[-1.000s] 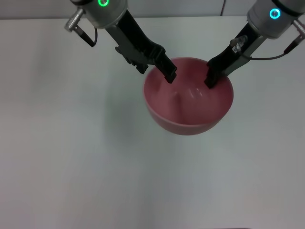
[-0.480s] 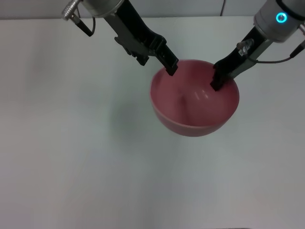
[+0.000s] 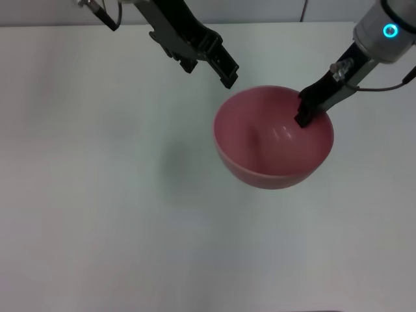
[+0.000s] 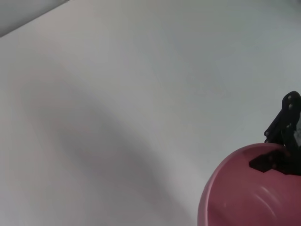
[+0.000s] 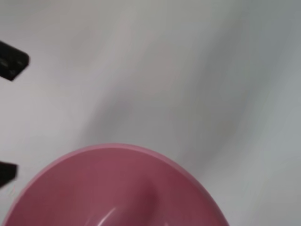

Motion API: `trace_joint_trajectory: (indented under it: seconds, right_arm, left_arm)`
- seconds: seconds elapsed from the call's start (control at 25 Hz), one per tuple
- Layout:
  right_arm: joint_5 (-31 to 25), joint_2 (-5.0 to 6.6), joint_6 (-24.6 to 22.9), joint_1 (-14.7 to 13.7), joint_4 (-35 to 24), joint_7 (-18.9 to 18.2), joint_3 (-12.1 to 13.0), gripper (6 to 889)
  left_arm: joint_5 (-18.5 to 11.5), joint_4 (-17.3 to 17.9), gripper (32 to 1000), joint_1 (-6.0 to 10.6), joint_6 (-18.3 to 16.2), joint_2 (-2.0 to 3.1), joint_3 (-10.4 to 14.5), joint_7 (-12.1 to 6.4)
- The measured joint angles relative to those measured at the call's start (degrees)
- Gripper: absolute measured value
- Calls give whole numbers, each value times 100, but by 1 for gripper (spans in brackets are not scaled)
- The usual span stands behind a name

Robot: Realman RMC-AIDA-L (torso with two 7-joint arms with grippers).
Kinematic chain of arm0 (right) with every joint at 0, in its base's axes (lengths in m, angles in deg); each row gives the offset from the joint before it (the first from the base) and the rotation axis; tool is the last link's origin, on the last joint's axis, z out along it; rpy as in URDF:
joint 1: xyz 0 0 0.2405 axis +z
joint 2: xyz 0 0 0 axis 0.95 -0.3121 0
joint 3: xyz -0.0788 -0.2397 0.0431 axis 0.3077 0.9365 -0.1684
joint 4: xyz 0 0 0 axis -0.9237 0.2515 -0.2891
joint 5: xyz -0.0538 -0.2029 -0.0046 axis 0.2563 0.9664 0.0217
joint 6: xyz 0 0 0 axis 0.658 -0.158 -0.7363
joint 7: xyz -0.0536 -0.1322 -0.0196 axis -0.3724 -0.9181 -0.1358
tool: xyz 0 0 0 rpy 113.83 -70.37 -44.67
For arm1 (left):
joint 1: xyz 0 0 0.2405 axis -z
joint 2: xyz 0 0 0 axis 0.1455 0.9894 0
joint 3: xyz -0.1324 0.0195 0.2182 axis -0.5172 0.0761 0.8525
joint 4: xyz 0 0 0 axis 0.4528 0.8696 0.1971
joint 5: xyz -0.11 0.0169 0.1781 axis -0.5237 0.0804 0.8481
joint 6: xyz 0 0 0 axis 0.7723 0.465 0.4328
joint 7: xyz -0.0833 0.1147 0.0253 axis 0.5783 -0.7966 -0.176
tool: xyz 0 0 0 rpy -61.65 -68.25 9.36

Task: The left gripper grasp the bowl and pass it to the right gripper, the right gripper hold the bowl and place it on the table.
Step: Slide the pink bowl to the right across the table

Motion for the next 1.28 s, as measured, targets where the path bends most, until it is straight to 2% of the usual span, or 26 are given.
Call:
trace_joint_trajectory:
  seconds: [0.52,1.08,1.28]
  right_arm:
    - [62,64,547,-275,152,-156,35,34]
    - [70,66,1347,-668,299,-516,62,37]
    - [70,58,1624,-711,490,-623,43,38]
  left_arm:
    - [123,20,864,-92,-11,-7,0,-34]
    - [96,20,864,-158,37,-7,0,-65]
    - [73,20,865,-215,51,-7,0,-91]
